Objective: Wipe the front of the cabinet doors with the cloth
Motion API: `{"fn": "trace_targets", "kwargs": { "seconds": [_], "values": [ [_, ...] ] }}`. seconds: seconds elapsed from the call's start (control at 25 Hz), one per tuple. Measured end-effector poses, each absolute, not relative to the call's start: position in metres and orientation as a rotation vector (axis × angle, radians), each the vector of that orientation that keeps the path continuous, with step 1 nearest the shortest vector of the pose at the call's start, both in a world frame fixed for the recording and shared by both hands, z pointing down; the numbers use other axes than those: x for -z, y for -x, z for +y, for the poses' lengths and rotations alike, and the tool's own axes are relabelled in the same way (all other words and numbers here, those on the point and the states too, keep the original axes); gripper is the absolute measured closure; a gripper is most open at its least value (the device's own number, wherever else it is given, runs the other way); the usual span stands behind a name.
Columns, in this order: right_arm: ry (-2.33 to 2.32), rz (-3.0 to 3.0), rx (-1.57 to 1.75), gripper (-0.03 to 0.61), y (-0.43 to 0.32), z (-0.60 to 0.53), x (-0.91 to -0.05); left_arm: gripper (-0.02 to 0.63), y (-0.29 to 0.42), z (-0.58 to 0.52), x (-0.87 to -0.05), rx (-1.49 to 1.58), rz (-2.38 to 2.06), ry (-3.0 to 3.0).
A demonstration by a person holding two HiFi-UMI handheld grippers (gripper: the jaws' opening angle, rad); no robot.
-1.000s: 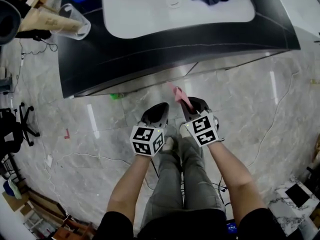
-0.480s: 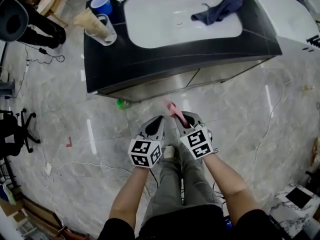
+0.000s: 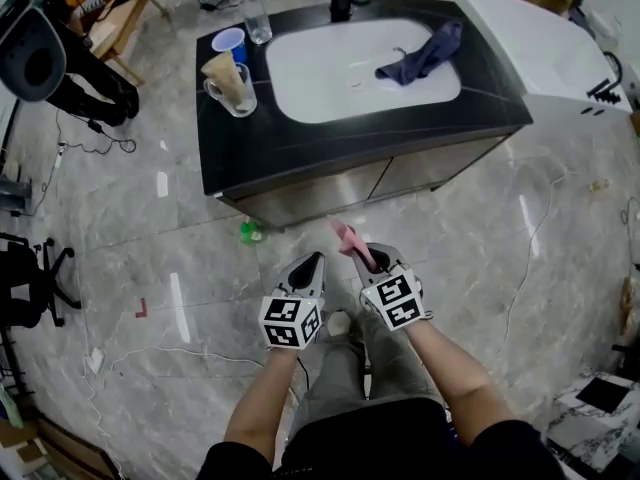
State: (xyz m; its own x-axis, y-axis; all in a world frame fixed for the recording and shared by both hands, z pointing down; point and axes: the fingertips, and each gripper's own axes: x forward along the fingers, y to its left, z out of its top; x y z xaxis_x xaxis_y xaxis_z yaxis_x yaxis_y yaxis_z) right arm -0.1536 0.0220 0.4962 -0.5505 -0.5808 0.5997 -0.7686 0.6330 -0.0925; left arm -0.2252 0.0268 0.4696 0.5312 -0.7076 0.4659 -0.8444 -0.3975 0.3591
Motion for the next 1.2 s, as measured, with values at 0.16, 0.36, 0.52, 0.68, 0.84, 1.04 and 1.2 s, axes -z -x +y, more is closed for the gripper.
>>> {"fn": "trace_targets", "kwargs": {
  "seconds": [0.16,0.36,0.52,0.68,0.84,1.04,1.2],
  "values": [
    [-1.064,-2.323,-0.468,0.534,0.157,0.026,-0.49,0.597,0.224,0.028,-0.462,-0.316,-1.254,-2.231],
    [-1.078,-2.351,-0.454,0.534,0.159,0.019,-0.48,0.597,0.215,0.024,-0.45,-0.29,-1.248,-2.236],
    [-1.084,-2.366,-0.456,0.534,0.146,0.006,-0.487,0.597,0.193,0.013,-0.451,-0.276,-1.246,-2.251],
    [-1.081,-2.383,-0.487,0.534,0.124,-0.002,-0.497,0.597,0.169,0.001,-0.46,-0.277,-1.239,-2.256],
    [-1.072,-2.399,-0.486,0.534,0.089,-0.02,-0.5,0.597,0.14,-0.017,-0.472,-0.277,-1.27,-2.223],
    [-1.065,-2.395,-0.483,0.534,0.048,-0.042,-0.508,0.597,0.108,-0.035,-0.476,-0.267,-1.301,-2.197],
    [-1.072,-2.407,-0.48,0.534,0.024,-0.068,-0.515,0.597,0.086,-0.052,-0.48,-0.28,-1.328,-2.193]
  ]
}}
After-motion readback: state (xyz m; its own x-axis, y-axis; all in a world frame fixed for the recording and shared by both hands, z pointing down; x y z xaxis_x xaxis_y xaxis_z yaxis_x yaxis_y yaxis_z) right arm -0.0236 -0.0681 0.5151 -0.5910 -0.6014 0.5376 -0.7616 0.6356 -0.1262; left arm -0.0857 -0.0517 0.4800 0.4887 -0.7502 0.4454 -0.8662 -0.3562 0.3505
